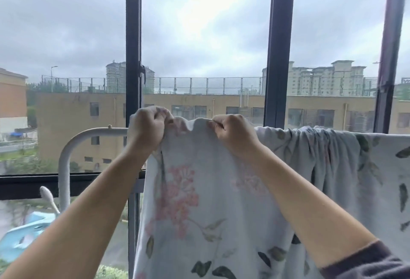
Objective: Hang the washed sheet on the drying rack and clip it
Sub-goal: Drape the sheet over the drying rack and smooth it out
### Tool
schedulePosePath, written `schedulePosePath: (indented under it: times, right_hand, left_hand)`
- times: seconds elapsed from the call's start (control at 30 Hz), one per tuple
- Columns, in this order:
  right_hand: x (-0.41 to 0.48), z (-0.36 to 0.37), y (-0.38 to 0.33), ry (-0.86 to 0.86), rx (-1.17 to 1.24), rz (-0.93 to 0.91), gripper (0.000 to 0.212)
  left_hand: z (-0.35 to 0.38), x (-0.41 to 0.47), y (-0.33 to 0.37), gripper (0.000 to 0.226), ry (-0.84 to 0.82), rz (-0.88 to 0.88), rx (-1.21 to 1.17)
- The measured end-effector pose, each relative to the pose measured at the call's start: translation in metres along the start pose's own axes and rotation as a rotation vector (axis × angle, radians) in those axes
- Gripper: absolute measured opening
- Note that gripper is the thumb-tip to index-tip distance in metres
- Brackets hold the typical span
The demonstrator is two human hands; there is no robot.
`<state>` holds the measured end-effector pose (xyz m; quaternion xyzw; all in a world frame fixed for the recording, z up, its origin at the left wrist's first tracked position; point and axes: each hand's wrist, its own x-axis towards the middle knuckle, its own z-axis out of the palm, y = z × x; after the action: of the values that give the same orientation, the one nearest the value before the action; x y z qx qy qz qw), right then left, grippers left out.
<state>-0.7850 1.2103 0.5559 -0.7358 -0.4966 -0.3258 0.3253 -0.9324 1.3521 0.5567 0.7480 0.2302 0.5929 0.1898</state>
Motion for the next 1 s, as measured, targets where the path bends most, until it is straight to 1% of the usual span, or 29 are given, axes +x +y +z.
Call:
schedulePosePath:
  times: [0.03, 0.07, 0.1, 0.13, 0.2, 0.27, 0.3, 0.33, 0.4, 0.47, 0.5, 0.57, 0.6, 0.63, 0.67, 0.73, 0.83, 0.9, 1.0]
  right_hand:
    - [0.004, 0.000, -0.006, 0.014, 0.018, -0.013, 0.043]
    - [0.009, 0.001, -0.012, 0.029, 0.039, -0.026, 0.040]
    - [0.013, 0.001, -0.018, 0.037, 0.059, -0.038, 0.036]
    - [0.017, 0.001, -0.024, 0.026, 0.064, -0.044, 0.031]
    - [0.018, 0.005, -0.029, -0.052, 0.027, -0.042, 0.031]
    - [0.015, 0.011, -0.027, -0.156, -0.028, -0.044, 0.037]
    - [0.012, 0.014, -0.025, -0.198, -0.074, -0.059, 0.040]
    - [0.010, 0.016, -0.024, -0.222, -0.129, -0.082, 0.043]
    - [0.009, 0.020, -0.022, -0.214, -0.187, -0.121, 0.049]
    - [0.010, 0.023, -0.021, -0.191, -0.194, -0.146, 0.049]
    - [0.009, 0.023, -0.020, -0.179, -0.194, -0.164, 0.048]
    - [0.005, 0.022, -0.016, -0.153, -0.161, -0.201, 0.043]
    - [0.002, 0.021, -0.013, -0.138, -0.131, -0.211, 0.039]
    - [-0.001, 0.017, -0.008, -0.118, -0.098, -0.213, 0.036]
    - [-0.004, 0.014, -0.004, -0.092, -0.064, -0.207, 0.034]
    - [-0.010, 0.006, 0.011, -0.036, -0.034, -0.182, 0.031]
    - [-0.021, -0.012, 0.044, 0.026, -0.057, -0.129, 0.030]
    - [-0.029, -0.027, 0.073, 0.050, -0.105, -0.080, 0.030]
    - [-0.046, -0.058, 0.119, 0.070, -0.159, -0.006, 0.033]
  left_hand:
    - [-0.006, 0.010, 0.002, 0.022, 0.077, -0.091, -0.117]
    - [-0.016, 0.021, 0.003, 0.025, 0.151, -0.165, -0.186]
    - [-0.025, 0.031, 0.001, 0.028, 0.209, -0.204, -0.189]
    - [-0.033, 0.038, -0.004, 0.032, 0.235, -0.213, -0.132]
    - [-0.046, 0.041, -0.016, 0.037, 0.196, -0.182, 0.088]
    - [-0.050, 0.030, -0.032, 0.041, 0.072, -0.146, 0.320]
    - [-0.052, 0.022, -0.040, 0.043, 0.011, -0.136, 0.394]
    - [-0.053, 0.016, -0.046, 0.042, -0.036, -0.122, 0.436]
    - [-0.055, 0.010, -0.054, 0.039, -0.073, -0.098, 0.455]
    - [-0.056, 0.008, -0.060, 0.038, -0.038, -0.099, 0.450]
    - [-0.057, 0.008, -0.063, 0.035, 0.017, -0.095, 0.465]
    - [-0.057, 0.009, -0.067, 0.020, 0.167, -0.052, 0.521]
    - [-0.056, 0.007, -0.065, 0.016, 0.215, -0.026, 0.538]
    - [-0.052, 0.006, -0.063, 0.018, 0.226, 0.004, 0.539]
    - [-0.046, 0.002, -0.059, 0.018, 0.212, 0.053, 0.535]
    - [-0.026, -0.009, -0.045, 0.011, 0.137, 0.184, 0.521]
    - [0.019, -0.035, -0.014, 0.004, -0.001, 0.361, 0.438]
    - [0.051, -0.051, 0.011, 0.012, -0.062, 0.454, 0.412]
    - [0.093, -0.068, 0.050, 0.024, -0.119, 0.523, 0.378]
